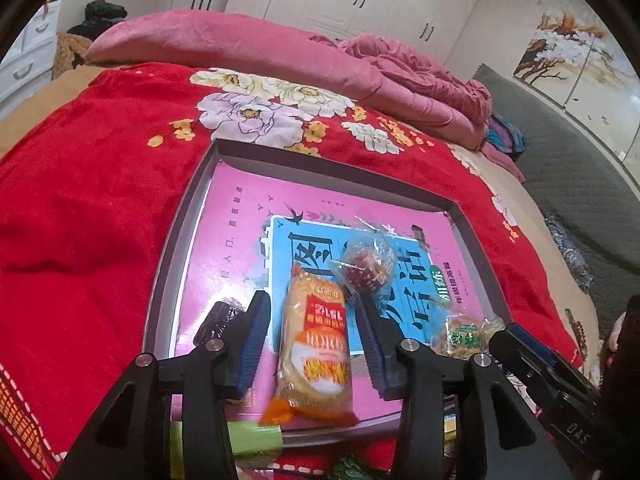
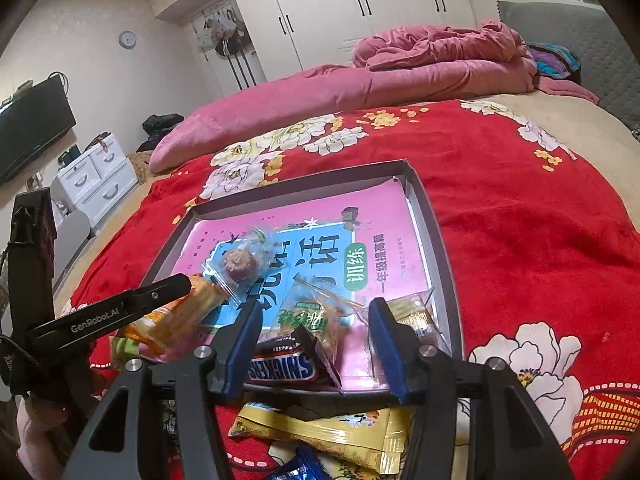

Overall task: Organize snacks
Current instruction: 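Open both tools to release the cake and Snickers bar in the tray, then withdraw both tools from the tray toward the snacks on the bedspread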

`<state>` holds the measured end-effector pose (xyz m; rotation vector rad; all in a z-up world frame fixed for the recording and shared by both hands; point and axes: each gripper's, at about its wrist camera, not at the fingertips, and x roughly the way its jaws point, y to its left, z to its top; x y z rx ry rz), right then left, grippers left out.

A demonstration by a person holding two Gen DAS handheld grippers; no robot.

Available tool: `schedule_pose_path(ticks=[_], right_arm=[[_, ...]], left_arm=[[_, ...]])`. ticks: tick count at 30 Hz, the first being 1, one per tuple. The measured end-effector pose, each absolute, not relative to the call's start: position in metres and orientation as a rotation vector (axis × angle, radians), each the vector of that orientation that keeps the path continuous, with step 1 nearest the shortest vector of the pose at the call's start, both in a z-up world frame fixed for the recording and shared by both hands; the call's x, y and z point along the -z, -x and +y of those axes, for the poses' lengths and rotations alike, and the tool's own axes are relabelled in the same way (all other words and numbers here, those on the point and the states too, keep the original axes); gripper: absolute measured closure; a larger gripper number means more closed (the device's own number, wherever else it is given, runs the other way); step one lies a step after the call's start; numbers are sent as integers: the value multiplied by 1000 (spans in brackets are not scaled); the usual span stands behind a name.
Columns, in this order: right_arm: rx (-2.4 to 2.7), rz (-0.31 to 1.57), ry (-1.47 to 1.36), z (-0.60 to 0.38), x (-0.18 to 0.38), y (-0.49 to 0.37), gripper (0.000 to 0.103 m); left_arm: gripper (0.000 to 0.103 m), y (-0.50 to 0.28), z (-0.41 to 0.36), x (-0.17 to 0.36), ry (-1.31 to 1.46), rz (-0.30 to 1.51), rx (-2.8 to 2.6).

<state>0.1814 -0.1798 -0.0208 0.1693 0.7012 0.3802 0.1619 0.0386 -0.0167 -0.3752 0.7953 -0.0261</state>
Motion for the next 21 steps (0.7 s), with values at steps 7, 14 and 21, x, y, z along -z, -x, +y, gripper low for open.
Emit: schedule_pose_path(ticks=[7, 14, 21], right_arm=[[-368, 694, -167, -183, 19, -181, 41], [-355, 676, -162, -188, 15, -178, 38], [-342, 648, -141, -189, 8, -173, 31]], left_arm=[[44, -157, 44, 11, 396, 775, 31], [35, -153, 48, 7, 401, 769, 21], [28, -146, 46, 0, 369, 758, 23]])
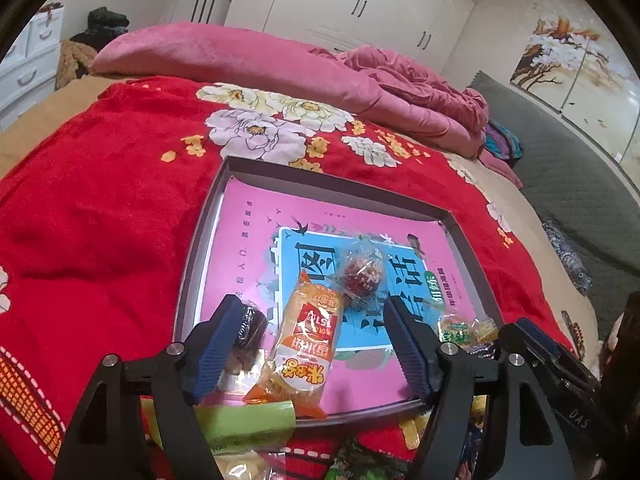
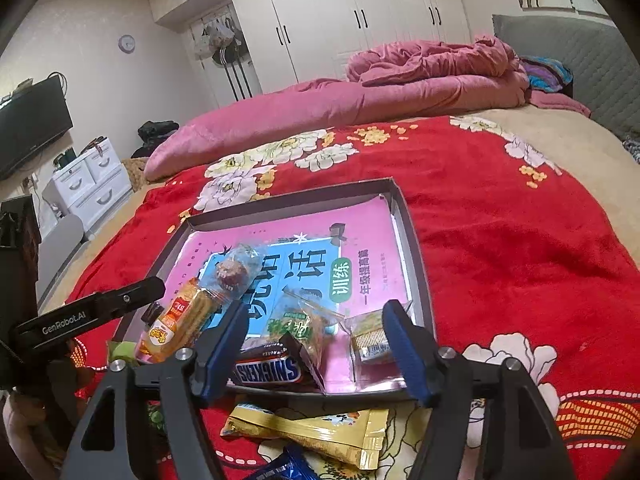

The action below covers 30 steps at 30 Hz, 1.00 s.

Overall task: Organize snacks
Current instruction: 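Withdraw both tools from the tray toward the snacks on the bedspread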

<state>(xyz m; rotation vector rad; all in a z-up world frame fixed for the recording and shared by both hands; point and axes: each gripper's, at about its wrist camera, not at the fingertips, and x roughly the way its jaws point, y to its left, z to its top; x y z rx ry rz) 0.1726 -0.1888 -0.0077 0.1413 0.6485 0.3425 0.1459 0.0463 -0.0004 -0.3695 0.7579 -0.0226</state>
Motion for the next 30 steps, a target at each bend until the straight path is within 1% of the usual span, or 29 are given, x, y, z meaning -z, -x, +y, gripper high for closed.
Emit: schedule_pose_path(ticks=[6, 10, 30], right_arm=[[-335, 638, -140, -193, 5, -170, 28], [-328, 628, -147, -197, 3, -168, 23], [-352, 609, -137, -199, -2, -161, 19]], left_arm=[[25, -138, 50, -3, 379, 752, 21], [25, -134, 51, -5, 373, 748, 12], [25, -114, 54, -13, 374, 742, 7]])
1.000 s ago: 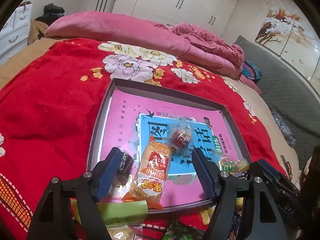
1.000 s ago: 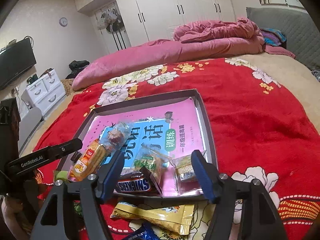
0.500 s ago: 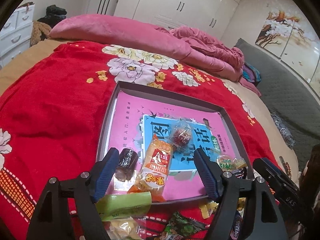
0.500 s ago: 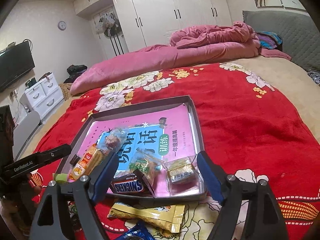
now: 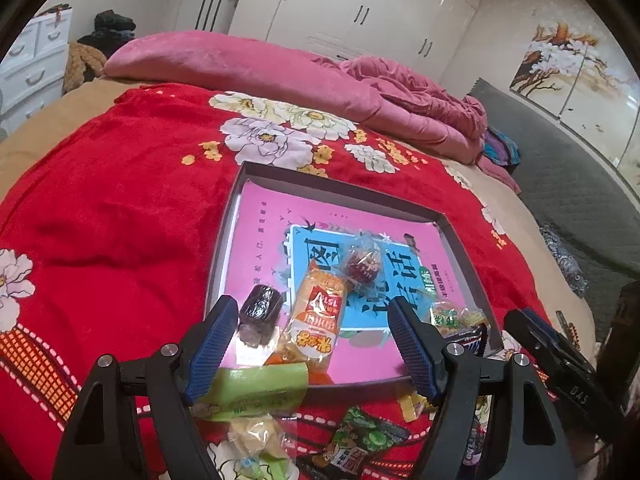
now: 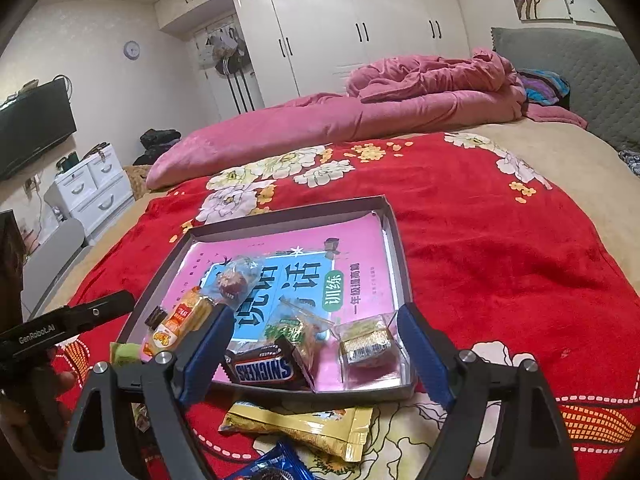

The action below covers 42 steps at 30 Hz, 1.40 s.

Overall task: Organize snacks
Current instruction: 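Withdraw both tools from the tray toward the snacks on the bedspread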

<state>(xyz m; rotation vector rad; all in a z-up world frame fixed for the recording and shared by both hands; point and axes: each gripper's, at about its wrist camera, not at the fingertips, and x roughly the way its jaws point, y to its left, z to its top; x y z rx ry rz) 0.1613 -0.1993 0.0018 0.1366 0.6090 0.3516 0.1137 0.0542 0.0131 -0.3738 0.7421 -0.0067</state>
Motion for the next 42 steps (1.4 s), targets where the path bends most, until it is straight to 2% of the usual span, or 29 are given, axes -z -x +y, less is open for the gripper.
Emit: schedule_pose_path(ticks=[24, 31, 42], right_arm=[[-419, 613, -133, -198, -6, -136, 13], [-442, 614, -120, -196, -7, -123, 9], [-444, 639, -129, -200, -1, -111, 8]], left_arm=[[25, -91, 73, -1, 414, 820, -75], [25, -86, 68, 3, 382, 852, -91], [25, -78, 62, 11, 344, 894, -100]])
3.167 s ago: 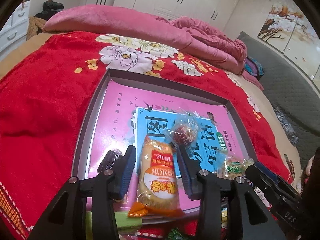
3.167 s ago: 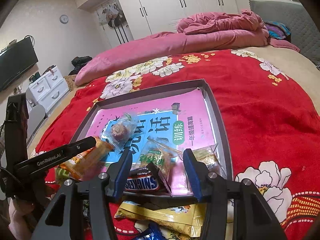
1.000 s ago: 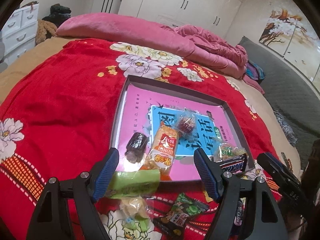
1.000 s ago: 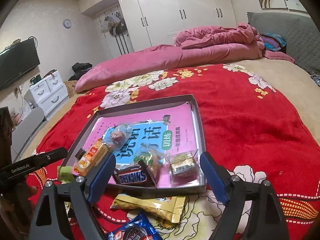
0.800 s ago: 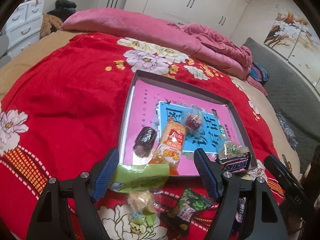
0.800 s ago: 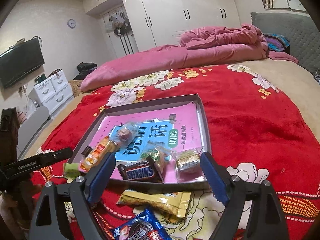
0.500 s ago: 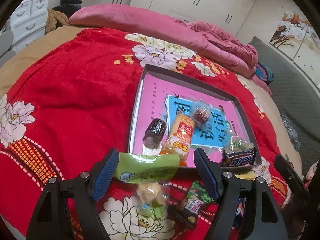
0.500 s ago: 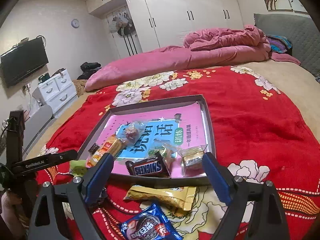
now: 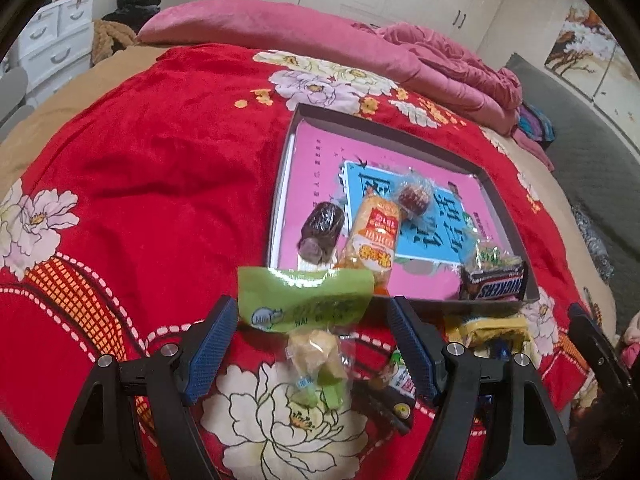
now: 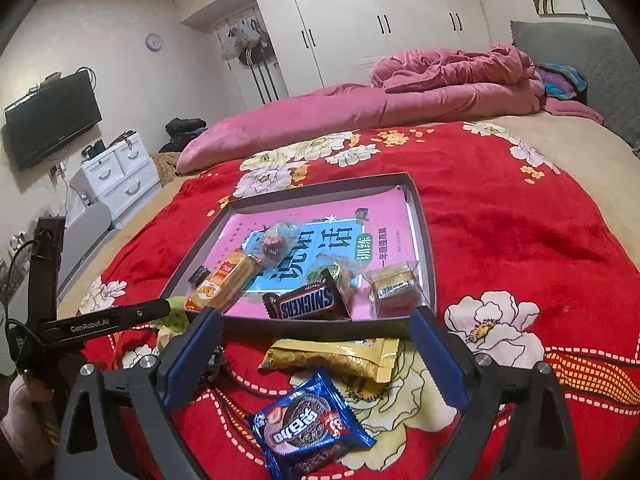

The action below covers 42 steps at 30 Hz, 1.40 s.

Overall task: Organize snacks
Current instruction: 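Withdraw both tools from the tray toward the snacks on the bedspread, then grasp the green milk-candy bag with the left tool while the right tool grasps the blue cookie pack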

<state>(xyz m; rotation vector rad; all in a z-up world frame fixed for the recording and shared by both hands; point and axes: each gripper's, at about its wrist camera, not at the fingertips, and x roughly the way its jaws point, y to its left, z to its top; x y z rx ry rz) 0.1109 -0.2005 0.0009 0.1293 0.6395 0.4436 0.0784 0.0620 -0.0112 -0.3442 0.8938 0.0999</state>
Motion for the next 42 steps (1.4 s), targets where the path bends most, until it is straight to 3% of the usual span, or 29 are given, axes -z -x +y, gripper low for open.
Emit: schedule_pose_path(ticks=[42], right_arm=[[-499, 817, 210, -170, 60, -95, 7]], left_arm=[[25, -59, 55, 37, 298, 1008, -96]])
